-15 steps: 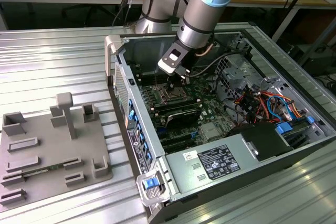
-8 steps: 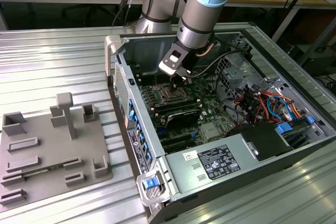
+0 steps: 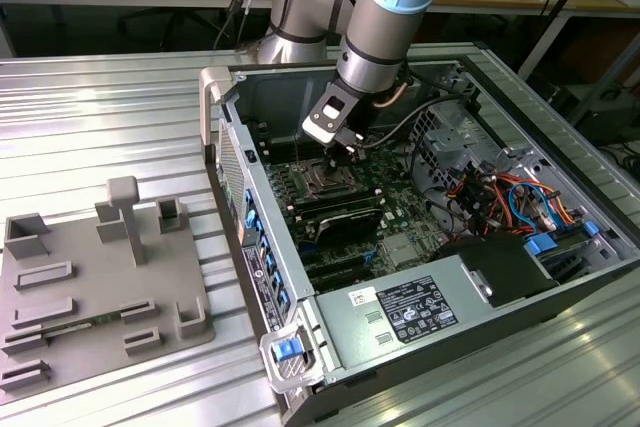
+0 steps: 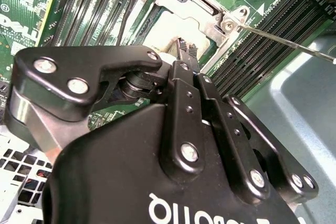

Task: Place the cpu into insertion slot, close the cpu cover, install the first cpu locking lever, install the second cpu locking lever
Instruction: 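Install the first cpu locking lever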

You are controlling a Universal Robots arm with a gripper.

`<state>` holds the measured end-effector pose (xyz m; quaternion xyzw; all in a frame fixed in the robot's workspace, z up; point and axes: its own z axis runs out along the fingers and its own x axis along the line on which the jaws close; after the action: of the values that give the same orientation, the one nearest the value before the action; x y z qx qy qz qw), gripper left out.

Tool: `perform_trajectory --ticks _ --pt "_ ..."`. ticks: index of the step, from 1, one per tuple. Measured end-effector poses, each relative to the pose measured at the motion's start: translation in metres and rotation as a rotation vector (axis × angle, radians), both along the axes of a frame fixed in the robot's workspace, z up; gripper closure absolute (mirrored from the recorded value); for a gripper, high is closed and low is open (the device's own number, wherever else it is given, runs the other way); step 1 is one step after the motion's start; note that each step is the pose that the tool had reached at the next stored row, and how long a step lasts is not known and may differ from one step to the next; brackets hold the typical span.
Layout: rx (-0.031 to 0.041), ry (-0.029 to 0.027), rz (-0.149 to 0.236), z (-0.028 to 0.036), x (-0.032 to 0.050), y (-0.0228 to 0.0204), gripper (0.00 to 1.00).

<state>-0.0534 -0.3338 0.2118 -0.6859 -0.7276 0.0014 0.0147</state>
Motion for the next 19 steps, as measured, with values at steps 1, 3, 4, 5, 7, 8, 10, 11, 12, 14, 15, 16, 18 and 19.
perform_trajectory --ticks 1,3,4,5,7,8,10,11,12,14,15,16,18,19 --pt "0.0000 -0.0002 0.000 0.0000 0.0000 0.0000 0.89" --pt "0.0000 -0.0009 0.000 0.0000 0.0000 -0.0001 0.89" --pt "0.0000 -0.0013 0.000 0.0000 0.0000 -0.0001 0.89" --pt "0.0001 -0.0016 0.000 0.0000 0.0000 -0.0001 0.89" --pt "0.0000 -0.0019 0.000 0.0000 0.0000 -0.0001 0.89" --pt "0.0000 -0.0021 0.000 0.0000 0.0000 -0.0001 0.89" --pt "0.0000 -0.0027 0.000 0.0000 0.0000 -0.0001 0.89" --pt "0.0000 -0.0031 0.000 0.0000 0.0000 -0.0002 0.89" --pt "0.0000 -0.0034 0.000 0.0000 0.0000 -0.0002 0.89" --pt "0.0001 -0.0037 0.000 0.0000 0.0000 -0.0002 0.89" --pt "-0.0002 -0.0037 0.000 0.0026 0.0000 -0.0002 0.89" --pt "0.0000 -0.0037 0.000 0.0054 0.0000 -0.0002 0.89" --pt "0.0000 -0.0038 0.000 0.0133 0.0000 -0.0002 0.89" --pt "0.0001 -0.0038 0.000 0.0190 0.0000 -0.0002 0.89"
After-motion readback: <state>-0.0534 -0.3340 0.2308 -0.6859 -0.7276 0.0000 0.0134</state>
